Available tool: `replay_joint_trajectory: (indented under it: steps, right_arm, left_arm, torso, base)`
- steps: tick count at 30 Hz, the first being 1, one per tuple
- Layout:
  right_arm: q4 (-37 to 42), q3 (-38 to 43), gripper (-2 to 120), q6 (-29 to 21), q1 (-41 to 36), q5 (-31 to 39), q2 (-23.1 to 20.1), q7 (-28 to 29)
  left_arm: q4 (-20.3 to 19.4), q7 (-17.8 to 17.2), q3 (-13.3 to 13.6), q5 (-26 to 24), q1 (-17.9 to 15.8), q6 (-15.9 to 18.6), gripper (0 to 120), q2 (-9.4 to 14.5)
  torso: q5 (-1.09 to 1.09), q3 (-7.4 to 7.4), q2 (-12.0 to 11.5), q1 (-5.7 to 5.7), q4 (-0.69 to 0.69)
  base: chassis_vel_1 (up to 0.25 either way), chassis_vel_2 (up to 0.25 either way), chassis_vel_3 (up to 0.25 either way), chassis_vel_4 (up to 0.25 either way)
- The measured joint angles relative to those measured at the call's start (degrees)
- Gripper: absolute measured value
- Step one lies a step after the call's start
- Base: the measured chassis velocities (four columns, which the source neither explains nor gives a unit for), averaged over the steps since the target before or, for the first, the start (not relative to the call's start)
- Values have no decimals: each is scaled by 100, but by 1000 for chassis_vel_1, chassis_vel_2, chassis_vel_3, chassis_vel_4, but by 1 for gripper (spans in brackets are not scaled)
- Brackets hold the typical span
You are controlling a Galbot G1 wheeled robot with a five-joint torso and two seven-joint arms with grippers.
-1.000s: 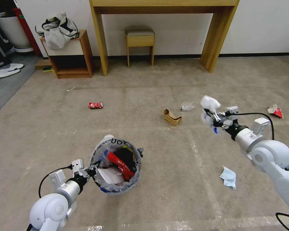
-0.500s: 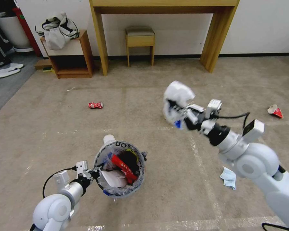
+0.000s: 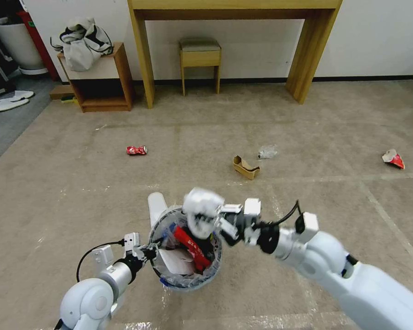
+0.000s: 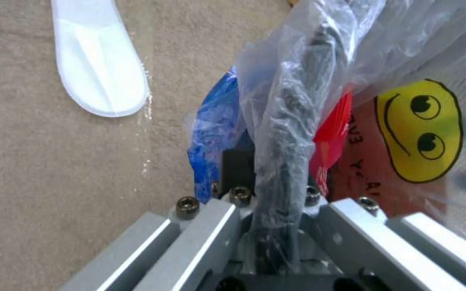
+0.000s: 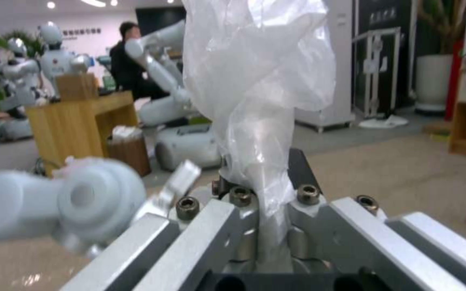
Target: Pick up the trash bin and place the garbage on the floor into it.
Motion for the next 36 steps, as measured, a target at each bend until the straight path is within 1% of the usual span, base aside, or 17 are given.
replay_joint_trajectory:
  steps: [2, 7, 17, 18, 19, 20, 21, 24, 25, 26, 27, 30, 31, 32, 33, 34, 36]
  right_arm:
    - [-293, -200, 0, 62, -2, -267, 159, -60]
    - [-652, -371, 0, 147, 5, -525, 340, -115]
    - [-1036, -477, 1, 254, 14, -788, 455, -136]
    - [-1069, -467, 4, 268, -7, -813, 455, -137]
    - [-1069, -467, 4, 268, -7, -813, 455, -137]
    - [-1094, -450, 11, 276, -18, -834, 455, -137]
    - [-1094, -450, 11, 276, -18, -834, 455, -137]
    - [-1125, -411, 27, 286, -33, -884, 469, -134]
    - [-1125, -411, 27, 286, -33, -884, 469, -134]
    - [-1129, -401, 32, 288, -37, -887, 471, -138]
    - [-1129, -401, 32, 288, -37, -887, 471, -138]
    - [-1150, -354, 50, 314, -42, -942, 474, -157]
    - [-1150, -354, 50, 314, -42, -942, 474, -157]
    - [-1150, -339, 54, 314, -44, -961, 473, -159]
    - [-1150, -308, 61, 315, -50, -1000, 469, -164]
    - [-1150, -308, 61, 315, -50, -1000, 469, -164]
    - [-1132, -265, 73, 315, -66, -1029, 455, -203]
  left_arm:
    - [-71, 1, 29, -3, 50, 12, 0, 5]
    - [-174, 5, 53, -3, 127, 28, 0, 6]
    - [-265, 27, 60, -35, 160, 37, 0, -6]
    - [-273, 39, 60, -38, 172, 37, 0, 1]
    - [-273, 39, 60, -38, 172, 37, 0, 1]
    - [-275, 53, 61, -43, 179, 37, 0, 2]
    - [-275, 53, 61, -43, 179, 37, 0, 2]
    - [-277, 70, 68, -71, 179, 37, 0, -3]
    - [-277, 70, 68, -71, 179, 37, 0, -3]
    - [-277, 70, 68, -82, 176, 37, 0, -8]
    - [-277, 70, 68, -82, 176, 37, 0, -8]
    - [-276, 78, 51, -110, 169, 28, 0, -28]
    - [-276, 78, 51, -110, 169, 28, 0, -28]
    - [-276, 84, 46, -115, 169, 26, 0, -27]
    - [-276, 92, 34, -123, 169, 25, 0, -22]
    - [-276, 92, 34, -123, 169, 25, 0, -22]
    - [-273, 95, 14, -139, 167, 24, 0, -19]
  torso:
    - [1, 0, 0, 0, 1]
    - [1, 0, 0, 0, 1]
    - [0, 0, 0, 0, 1]
    - [1, 0, 0, 0, 1]
    - [1, 0, 0, 0, 1]
    - [1, 0, 0, 0, 1]
    - [1, 0, 0, 0, 1]
    - [1, 0, 0, 0, 0]
    - [1, 0, 0, 0, 0]
    - [1, 0, 0, 0, 1]
    - [1, 0, 0, 0, 1]
    - [1, 0, 0, 0, 1]
    - [1, 0, 0, 0, 1]
    - [1, 0, 0, 0, 0]
    - [1, 0, 0, 0, 1]
    - [1, 0, 0, 0, 1]
    - [1, 0, 0, 0, 1]
  base:
    - [0, 0, 0, 0]
    - [0, 0, 0, 0]
    - [0, 0, 0, 0]
    - [0, 0, 0, 0]
    - [0, 0, 0, 0]
    - [0, 0, 0, 0]
    - [0, 0, 0, 0]
    - [0, 0, 0, 0]
    - [0, 0, 0, 0]
    - [0, 0, 0, 0]
    - [0, 0, 0, 0]
    - [0, 0, 0, 0]
    - [0, 0, 0, 0]
    - [0, 0, 0, 0]
    - [0, 0, 0, 0]
    - [0, 0, 0, 0]
    - [0, 0, 0, 0]
